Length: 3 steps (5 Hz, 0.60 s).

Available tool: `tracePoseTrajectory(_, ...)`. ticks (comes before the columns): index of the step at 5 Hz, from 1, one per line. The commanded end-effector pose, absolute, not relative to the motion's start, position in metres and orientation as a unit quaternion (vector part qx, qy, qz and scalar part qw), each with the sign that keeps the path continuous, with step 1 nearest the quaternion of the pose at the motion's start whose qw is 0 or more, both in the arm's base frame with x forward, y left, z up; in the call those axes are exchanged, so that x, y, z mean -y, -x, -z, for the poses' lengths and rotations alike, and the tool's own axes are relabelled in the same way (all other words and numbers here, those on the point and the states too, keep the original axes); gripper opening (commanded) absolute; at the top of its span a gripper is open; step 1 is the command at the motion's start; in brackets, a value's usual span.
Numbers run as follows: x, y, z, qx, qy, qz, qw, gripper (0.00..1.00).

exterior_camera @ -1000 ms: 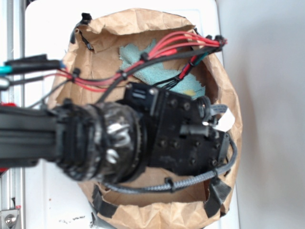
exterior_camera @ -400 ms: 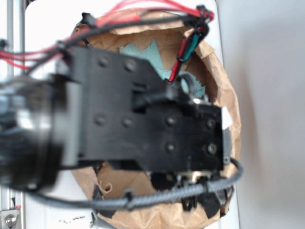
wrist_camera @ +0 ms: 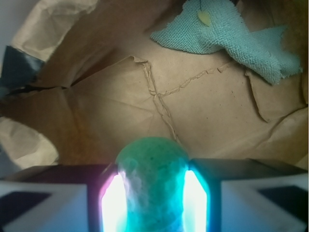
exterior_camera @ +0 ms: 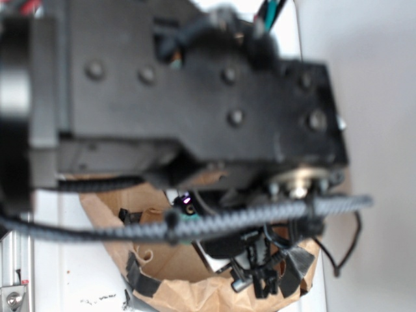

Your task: Grab the green ball.

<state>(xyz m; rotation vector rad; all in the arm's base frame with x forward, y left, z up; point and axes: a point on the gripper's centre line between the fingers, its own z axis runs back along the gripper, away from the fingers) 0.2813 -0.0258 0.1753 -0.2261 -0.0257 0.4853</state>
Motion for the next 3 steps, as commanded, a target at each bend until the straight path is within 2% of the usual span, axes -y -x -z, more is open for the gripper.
tracePoseTrajectory(1, -0.012, -0.278, -0.23, 0.093, 0.126, -0.247, 0.956, 0.0)
tracePoseTrajectory(3, -0.014, -0.266, -0.239, 0.127, 0.109, -0.234, 0.958, 0.0)
